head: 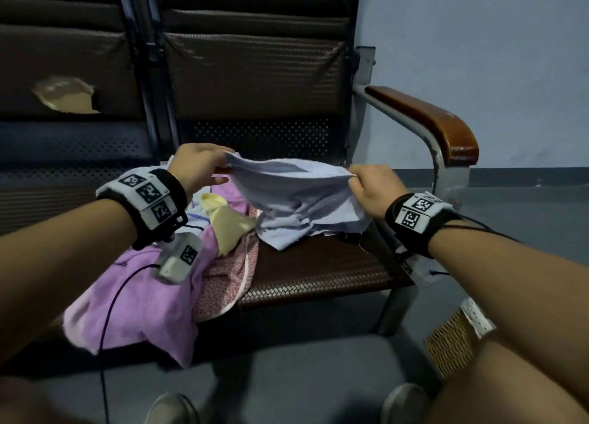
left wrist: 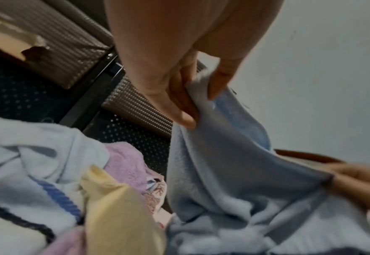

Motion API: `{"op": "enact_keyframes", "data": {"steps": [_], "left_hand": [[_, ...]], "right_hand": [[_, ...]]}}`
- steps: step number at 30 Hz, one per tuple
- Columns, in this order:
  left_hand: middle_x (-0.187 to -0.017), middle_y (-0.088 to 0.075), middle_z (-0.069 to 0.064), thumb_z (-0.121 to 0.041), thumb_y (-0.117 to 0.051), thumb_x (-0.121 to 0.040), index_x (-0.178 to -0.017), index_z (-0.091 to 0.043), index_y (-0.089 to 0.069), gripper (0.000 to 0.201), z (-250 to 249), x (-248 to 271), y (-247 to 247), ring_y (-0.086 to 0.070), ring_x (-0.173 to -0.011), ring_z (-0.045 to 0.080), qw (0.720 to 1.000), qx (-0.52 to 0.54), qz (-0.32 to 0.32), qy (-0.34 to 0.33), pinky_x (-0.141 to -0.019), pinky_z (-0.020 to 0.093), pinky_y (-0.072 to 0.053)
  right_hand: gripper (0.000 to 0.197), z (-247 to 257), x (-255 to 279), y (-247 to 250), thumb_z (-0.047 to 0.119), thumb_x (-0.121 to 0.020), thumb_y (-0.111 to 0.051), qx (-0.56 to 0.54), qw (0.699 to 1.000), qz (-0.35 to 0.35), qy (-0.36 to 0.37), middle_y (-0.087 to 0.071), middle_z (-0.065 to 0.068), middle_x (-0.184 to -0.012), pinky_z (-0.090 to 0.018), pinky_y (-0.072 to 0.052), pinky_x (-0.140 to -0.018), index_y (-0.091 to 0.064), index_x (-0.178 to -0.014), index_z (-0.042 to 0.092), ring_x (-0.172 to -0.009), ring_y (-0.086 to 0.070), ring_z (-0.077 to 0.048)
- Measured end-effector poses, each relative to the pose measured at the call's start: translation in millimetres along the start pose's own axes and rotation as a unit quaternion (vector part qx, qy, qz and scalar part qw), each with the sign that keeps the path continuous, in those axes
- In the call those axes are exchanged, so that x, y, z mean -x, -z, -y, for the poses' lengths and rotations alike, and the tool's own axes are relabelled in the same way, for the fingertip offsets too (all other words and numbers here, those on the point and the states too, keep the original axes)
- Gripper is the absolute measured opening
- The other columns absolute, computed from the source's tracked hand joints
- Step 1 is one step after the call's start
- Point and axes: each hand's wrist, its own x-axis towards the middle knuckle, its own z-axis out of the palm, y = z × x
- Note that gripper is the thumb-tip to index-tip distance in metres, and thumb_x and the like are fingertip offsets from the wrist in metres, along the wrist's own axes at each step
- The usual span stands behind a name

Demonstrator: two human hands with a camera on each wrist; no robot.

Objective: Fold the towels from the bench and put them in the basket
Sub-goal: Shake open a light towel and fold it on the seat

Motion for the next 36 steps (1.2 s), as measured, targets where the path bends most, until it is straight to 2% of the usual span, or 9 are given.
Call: {"op": "enact_keyframes", "data": {"steps": [3,6,9,13,18,25,28,32,36], "left_hand": [[-0.106,-0.071,0.003,-0.004,-0.077,-0.078,-0.118,-0.019,-0.069,0.044,3.4,0.9,2.8,-0.069,-0.091,0.02,0.972,-0.216,0.009,-0.095,-0.075,0.03,-0.057],[-0.084,-0.067,-0.006,-0.021,-0.081,-0.079,-0.094,-0.026,-0.07,0.02,0.3,0.2,6.4,-0.063,-0.079,0.012,0.937,-0.299,-0.073,-0.167,-0.065,0.022,-0.041],[-0.081,-0.064,0.001,-0.024,-0.067,-0.089,-0.084,-0.022,-0.061,0.008,-12.2,-9.2,9.5,-0.06,-0.079,0.02,0.937,-0.275,-0.105,-0.188,-0.067,0.03,-0.041],[-0.078,-0.053,0.003,-0.045,-0.048,-0.097,-0.086,-0.006,-0.054,0.041,-38.9,-23.8,8.1,-0.051,-0.076,0.021,0.96,-0.179,-0.119,-0.179,-0.069,0.042,-0.045],[-0.059,-0.039,-0.009,-0.062,-0.051,-0.086,-0.066,-0.017,-0.044,0.05,-83.2,-33.3,21.1,-0.037,-0.062,0.008,0.943,-0.152,-0.163,-0.249,-0.056,0.034,-0.034],[-0.041,-0.029,-0.012,-0.064,-0.054,-0.084,-0.047,-0.021,-0.041,0.059,-120.4,-38.8,29.8,-0.027,-0.043,0.003,0.949,-0.115,-0.199,-0.217,-0.049,0.029,-0.024],[-0.048,-0.029,-0.01,-0.056,-0.062,-0.08,-0.041,-0.018,-0.043,0.058,-128.1,-36.5,14.3,-0.031,-0.051,0.009,0.965,-0.012,-0.205,-0.162,-0.057,0.027,-0.027],[-0.06,-0.05,0.001,-0.049,-0.067,-0.077,-0.049,-0.015,-0.059,0.046,-133.4,-16.7,-24.9,-0.046,-0.063,0.017,0.978,0.105,-0.14,-0.111,-0.062,0.034,-0.038],[-0.073,-0.058,0.017,-0.044,-0.066,-0.084,-0.076,0.011,-0.065,0.056,-127.1,21.8,-66.6,-0.051,-0.072,0.022,0.983,0.112,0.006,-0.143,-0.066,0.044,-0.046]], "right_hand": [[0.021,6.7,-4.5,10.7,0.016,-0.097,-0.041,0.018,0.999,-0.042,-0.018,-0.052,-0.009,-0.084,-0.04,-0.043,-0.074,-0.051,-0.079,0.012,-0.086,-0.055,-0.034],[0.021,11.4,-14.0,20.7,0.008,-0.09,-0.041,-0.011,0.995,-0.071,-0.064,-0.051,-0.007,-0.076,-0.036,-0.035,-0.068,-0.047,-0.071,0.014,-0.08,-0.053,-0.034],[0.024,18.7,-22.7,32.6,0.01,-0.088,-0.041,-0.039,0.995,-0.058,-0.068,-0.052,-0.007,-0.075,-0.035,-0.038,-0.069,-0.042,-0.065,0.015,-0.079,-0.052,-0.034],[0.031,26.9,-31.1,56.0,0.033,-0.089,-0.042,-0.073,0.993,-0.077,-0.046,-0.056,-0.007,-0.069,-0.036,-0.04,-0.063,-0.051,-0.065,0.014,-0.072,-0.054,-0.033],[0.045,23.6,-53.5,99.8,0.053,-0.09,-0.062,-0.098,0.991,-0.094,0.013,-0.055,0.005,-0.056,-0.031,-0.039,-0.055,-0.06,-0.063,0.016,-0.058,-0.053,-0.016],[0.06,22.7,-75.2,131.3,0.061,-0.082,-0.063,-0.206,0.973,-0.07,-0.083,-0.048,0.001,-0.057,-0.032,-0.036,-0.058,-0.062,-0.067,0.003,-0.058,-0.046,-0.017],[0.056,32.6,-83.2,136.0,0.056,-0.082,-0.063,-0.267,0.949,-0.052,-0.16,-0.064,-0.001,-0.072,-0.029,-0.046,-0.058,-0.069,-0.081,0.0,-0.062,-0.06,-0.018],[0.038,57.2,-82.9,133.0,0.027,-0.092,-0.055,-0.468,0.855,0.038,-0.222,-0.071,-0.017,-0.107,-0.05,-0.06,-0.083,-0.061,-0.118,0.001,-0.088,-0.071,-0.033],[0.023,84.9,-71.3,130.4,0.021,-0.098,-0.049,-0.571,0.792,0.068,-0.203,-0.073,-0.01,-0.087,-0.038,-0.061,-0.068,-0.063,-0.112,0.007,-0.079,-0.073,-0.026]]}}
